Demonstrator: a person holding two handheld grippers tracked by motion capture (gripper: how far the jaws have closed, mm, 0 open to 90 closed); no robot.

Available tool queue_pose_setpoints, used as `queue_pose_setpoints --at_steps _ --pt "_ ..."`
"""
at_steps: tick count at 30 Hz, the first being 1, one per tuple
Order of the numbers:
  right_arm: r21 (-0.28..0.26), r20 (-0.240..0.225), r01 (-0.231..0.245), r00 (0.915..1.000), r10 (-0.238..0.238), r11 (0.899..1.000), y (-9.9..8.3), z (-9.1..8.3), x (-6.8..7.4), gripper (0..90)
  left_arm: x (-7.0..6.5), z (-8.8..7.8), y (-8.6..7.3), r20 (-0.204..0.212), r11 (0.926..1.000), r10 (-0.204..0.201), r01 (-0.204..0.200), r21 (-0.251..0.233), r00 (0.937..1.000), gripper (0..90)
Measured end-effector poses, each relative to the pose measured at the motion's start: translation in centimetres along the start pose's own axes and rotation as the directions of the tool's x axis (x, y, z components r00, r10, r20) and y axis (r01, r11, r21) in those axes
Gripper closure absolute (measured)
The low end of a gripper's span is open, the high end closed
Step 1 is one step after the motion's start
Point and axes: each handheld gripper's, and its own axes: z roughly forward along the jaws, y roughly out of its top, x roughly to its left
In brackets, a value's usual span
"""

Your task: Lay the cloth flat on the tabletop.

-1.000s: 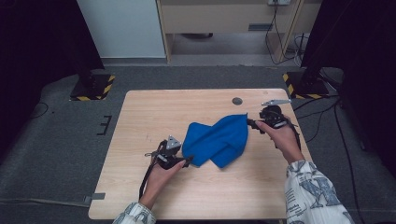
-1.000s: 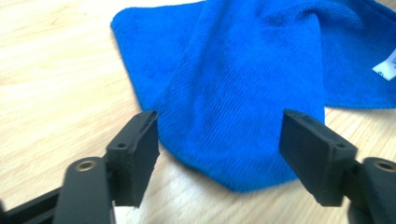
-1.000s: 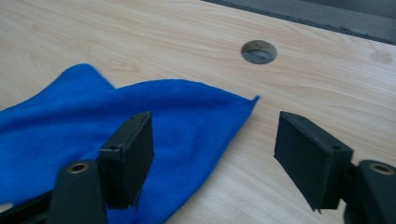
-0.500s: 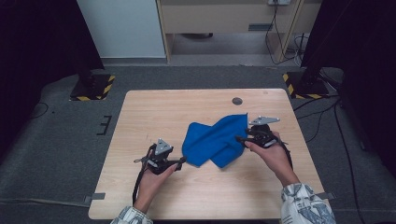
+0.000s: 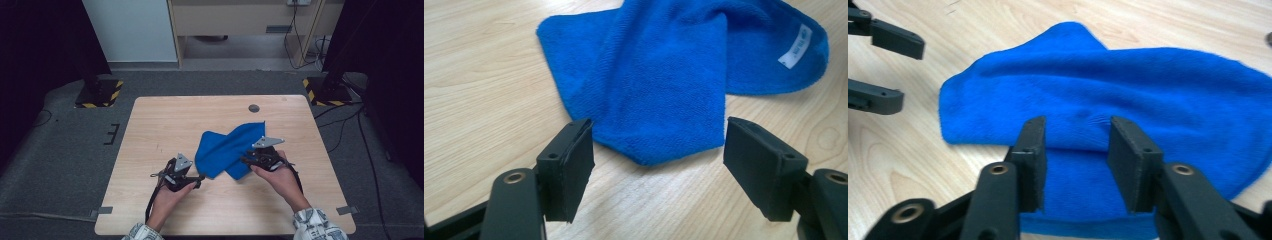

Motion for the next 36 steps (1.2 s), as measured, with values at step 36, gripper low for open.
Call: queue_pose_setpoints --at_steps 36 --pt "0.099 -0.036 0.057 0.9979 -0.054 0.993 -5.5 1.7 3.0 39.8 -2.0 1.8 0.3 0.011 0.9987 0.045 -0.045 0.024 0.9989 25.3"
